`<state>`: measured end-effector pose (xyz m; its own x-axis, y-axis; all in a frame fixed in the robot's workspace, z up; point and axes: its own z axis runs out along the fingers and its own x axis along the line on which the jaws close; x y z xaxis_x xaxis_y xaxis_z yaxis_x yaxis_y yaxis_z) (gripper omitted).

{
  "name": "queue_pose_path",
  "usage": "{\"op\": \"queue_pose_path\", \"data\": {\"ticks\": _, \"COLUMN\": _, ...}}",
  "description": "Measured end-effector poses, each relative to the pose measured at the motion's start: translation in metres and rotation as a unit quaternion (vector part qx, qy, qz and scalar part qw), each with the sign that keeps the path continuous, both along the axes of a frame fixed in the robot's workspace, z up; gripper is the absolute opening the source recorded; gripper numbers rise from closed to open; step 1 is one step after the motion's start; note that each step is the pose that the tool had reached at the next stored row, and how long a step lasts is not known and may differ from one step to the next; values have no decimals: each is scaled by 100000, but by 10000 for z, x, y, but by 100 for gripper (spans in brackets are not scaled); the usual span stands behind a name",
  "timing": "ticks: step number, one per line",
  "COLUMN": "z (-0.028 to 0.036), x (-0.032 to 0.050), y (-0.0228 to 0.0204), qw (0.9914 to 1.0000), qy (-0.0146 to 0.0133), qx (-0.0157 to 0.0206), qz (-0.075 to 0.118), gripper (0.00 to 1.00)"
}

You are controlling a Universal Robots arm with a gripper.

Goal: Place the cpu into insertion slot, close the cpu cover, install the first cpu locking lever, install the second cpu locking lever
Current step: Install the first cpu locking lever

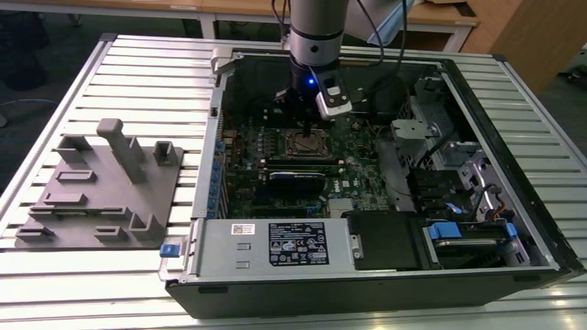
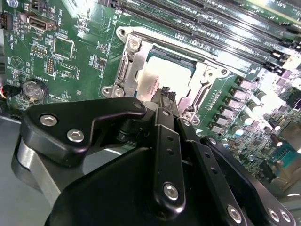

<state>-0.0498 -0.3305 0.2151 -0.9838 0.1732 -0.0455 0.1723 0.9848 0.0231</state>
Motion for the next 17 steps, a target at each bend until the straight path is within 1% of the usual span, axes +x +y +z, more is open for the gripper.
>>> {"op": "queue_pose_path", "data": {"ticks": 2, "z": -1, "x": 0, "y": -12, "qw": 99999, "qy": 2, "qx": -2, "qz": 388, "gripper": 11}}
{"op": "queue_pose_path", "data": {"ticks": 3, "z": -2, "x": 0, "y": -35, "qw": 99999, "qy": 1, "qx": 3, "qz": 507, "gripper": 11}}
{"op": "queue_pose_path", "data": {"ticks": 5, "z": -2, "x": 0, "y": -60, "qw": 99998, "qy": -2, "qx": 2, "qz": 577, "gripper": 11}}
{"op": "queue_pose_path", "data": {"ticks": 6, "z": -2, "x": 0, "y": -66, "qw": 99998, "qy": -2, "qx": 4, "qz": 583, "gripper": 11}}
{"op": "queue_pose_path", "data": {"ticks": 8, "z": -1, "x": 0, "y": -66, "qw": 99998, "qy": 10, "qx": 50, "qz": 575, "gripper": 11}}
{"op": "queue_pose_path", "data": {"ticks": 10, "z": -1, "x": 0, "y": -67, "qw": 99998, "qy": 2, "qx": 311, "qz": 583, "gripper": 11}}
{"op": "queue_pose_path", "data": {"ticks": 11, "z": 0, "x": 0, "y": -67, "qw": 99998, "qy": -8, "qx": 360, "qz": 578, "gripper": 11}}
{"op": "queue_pose_path", "data": {"ticks": 17, "z": 14, "x": 0, "y": -69, "qw": 99998, "qy": 2, "qx": 355, "qz": 582, "gripper": 11}}
